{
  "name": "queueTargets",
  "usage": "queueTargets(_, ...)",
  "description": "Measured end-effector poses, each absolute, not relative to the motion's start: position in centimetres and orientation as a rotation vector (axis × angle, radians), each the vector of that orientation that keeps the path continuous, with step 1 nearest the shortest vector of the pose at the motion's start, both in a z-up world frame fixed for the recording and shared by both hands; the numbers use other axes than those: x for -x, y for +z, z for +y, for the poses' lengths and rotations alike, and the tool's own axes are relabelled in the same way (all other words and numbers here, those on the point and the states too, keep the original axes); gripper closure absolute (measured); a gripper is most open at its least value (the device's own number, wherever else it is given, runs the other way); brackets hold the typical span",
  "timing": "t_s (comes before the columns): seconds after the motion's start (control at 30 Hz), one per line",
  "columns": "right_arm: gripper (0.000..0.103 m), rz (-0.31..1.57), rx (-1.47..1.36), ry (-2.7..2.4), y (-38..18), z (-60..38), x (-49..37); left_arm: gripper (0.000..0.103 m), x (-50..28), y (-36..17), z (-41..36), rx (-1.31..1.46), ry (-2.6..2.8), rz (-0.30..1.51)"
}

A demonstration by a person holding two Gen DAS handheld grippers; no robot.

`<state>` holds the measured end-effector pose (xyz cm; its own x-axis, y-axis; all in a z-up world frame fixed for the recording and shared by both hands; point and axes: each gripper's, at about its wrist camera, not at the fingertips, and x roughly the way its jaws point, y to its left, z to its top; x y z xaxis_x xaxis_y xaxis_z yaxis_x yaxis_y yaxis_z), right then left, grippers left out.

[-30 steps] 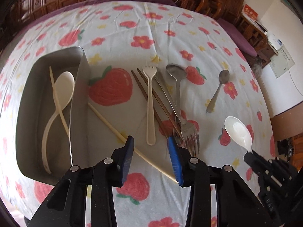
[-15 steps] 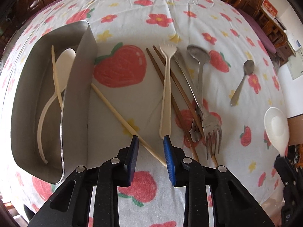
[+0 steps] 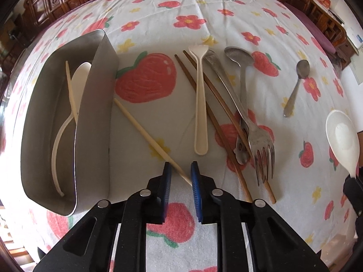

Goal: Organize utensils
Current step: 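Grasp a wooden chopstick from the pile with the left gripper while the right gripper lifts the spoon, then lower the chopstick into the tray and open the left gripper while the right gripper carries the spoon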

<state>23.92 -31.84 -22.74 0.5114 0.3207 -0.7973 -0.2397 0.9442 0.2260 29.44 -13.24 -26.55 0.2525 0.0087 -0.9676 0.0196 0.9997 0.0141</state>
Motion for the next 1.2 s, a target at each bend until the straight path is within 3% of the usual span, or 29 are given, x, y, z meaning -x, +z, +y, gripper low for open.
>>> queueTargets(0.17,0.099,0.988,-0.081,0.339,-23.1,-31.7,-24.0,0.099,-28.3,-26.4,-13.1,0.008,-0.026,1.319)
queueTargets(1.2,0.099,0.971,-0.09,0.375,-22.9,-29.1,-23.0,0.099,-24.9,-17.1,-6.6,-0.019,-0.128,1.001)
